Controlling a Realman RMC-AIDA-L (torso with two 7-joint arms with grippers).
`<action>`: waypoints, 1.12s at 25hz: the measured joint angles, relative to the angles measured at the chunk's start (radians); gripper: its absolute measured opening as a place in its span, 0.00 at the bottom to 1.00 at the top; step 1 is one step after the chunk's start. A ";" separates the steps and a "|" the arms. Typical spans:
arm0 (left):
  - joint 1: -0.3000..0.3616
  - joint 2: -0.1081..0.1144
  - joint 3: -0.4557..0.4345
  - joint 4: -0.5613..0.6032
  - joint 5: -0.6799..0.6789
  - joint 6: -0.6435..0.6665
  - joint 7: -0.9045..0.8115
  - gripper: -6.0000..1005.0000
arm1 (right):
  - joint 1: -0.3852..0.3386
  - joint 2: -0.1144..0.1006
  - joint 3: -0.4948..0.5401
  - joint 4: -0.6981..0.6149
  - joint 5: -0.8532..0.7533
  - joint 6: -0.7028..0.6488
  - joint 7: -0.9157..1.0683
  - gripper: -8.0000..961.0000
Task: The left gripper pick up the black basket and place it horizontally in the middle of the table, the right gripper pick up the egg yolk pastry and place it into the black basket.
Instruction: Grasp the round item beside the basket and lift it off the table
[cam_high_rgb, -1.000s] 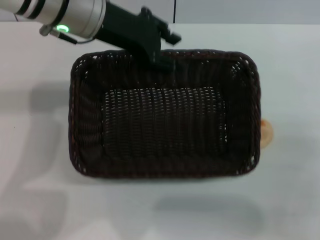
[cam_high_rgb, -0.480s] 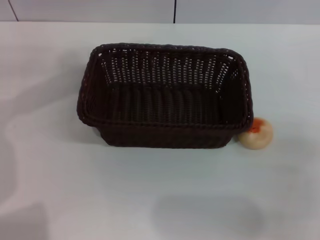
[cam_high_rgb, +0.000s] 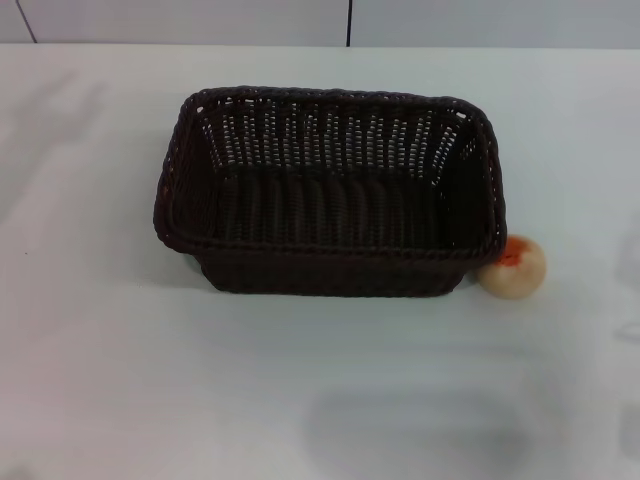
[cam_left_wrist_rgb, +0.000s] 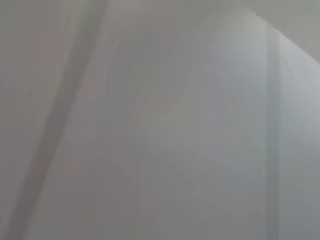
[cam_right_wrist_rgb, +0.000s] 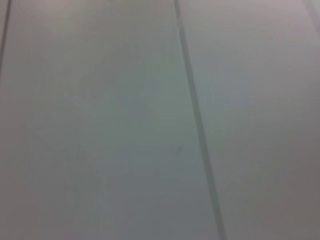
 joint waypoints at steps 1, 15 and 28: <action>0.004 -0.001 -0.017 0.050 -0.034 -0.012 0.035 0.52 | 0.001 0.000 -0.014 0.004 0.000 0.027 0.003 0.52; 0.018 -0.004 -0.211 0.470 -0.178 -0.180 0.436 0.51 | -0.035 0.002 -0.072 0.055 0.031 0.250 0.006 0.52; 0.036 -0.003 -0.208 0.480 -0.171 -0.197 0.508 0.51 | 0.012 0.003 -0.125 0.020 0.107 0.371 0.037 0.52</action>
